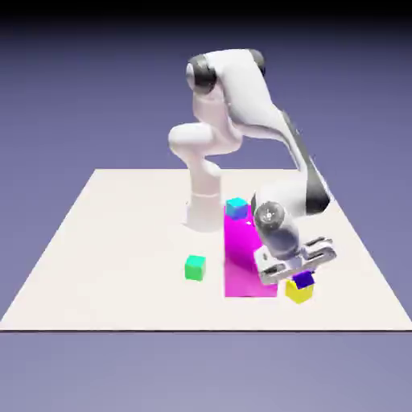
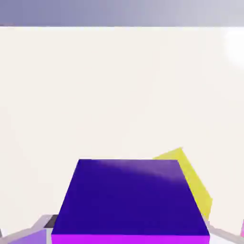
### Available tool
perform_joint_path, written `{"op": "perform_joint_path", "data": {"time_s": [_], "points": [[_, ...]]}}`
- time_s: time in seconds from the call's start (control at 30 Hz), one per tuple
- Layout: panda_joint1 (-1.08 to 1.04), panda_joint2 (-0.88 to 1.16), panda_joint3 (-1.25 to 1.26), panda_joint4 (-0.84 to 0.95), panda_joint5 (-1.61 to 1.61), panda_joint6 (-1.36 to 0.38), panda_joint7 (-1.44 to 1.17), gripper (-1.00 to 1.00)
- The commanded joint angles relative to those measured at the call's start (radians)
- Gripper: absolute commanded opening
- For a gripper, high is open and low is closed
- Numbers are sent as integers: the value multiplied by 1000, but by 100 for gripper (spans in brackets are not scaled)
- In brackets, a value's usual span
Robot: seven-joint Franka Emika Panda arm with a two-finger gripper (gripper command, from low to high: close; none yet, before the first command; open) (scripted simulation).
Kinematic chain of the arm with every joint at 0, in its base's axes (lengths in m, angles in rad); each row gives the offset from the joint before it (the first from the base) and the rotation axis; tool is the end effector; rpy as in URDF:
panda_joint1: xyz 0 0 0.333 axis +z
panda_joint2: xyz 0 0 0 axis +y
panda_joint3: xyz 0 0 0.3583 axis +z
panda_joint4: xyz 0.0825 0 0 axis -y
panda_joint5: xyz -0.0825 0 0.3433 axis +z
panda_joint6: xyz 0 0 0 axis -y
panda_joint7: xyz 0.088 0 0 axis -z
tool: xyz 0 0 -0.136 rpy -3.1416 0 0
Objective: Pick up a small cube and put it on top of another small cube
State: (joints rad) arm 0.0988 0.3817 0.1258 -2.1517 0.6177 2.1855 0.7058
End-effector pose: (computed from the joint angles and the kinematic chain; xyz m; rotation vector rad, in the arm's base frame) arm 0.4993 0.1491 0.2518 -2.4720 1.2491 0.7413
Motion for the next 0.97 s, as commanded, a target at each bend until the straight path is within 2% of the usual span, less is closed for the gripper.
{"op": "perform_joint_path", "data": {"time_s": [0.0, 0.2, 0.47, 0.6, 0.83, 0.87, 0.93], "points": [[-36, -16, -8, -19, -2, 3, 35, -100], [-248, -155, -58, -188, -47, 28, 251, -100], [-318, -401, -90, -478, -288, 80, 413, -100], [-273, -515, -161, -589, -379, 113, 459, -100], [-261, -326, -120, -629, -274, 338, 385, -100], [-261, -326, -120, -629, -274, 338, 385, 100], [-263, -362, -128, -622, -294, 295, 399, 100]]}}
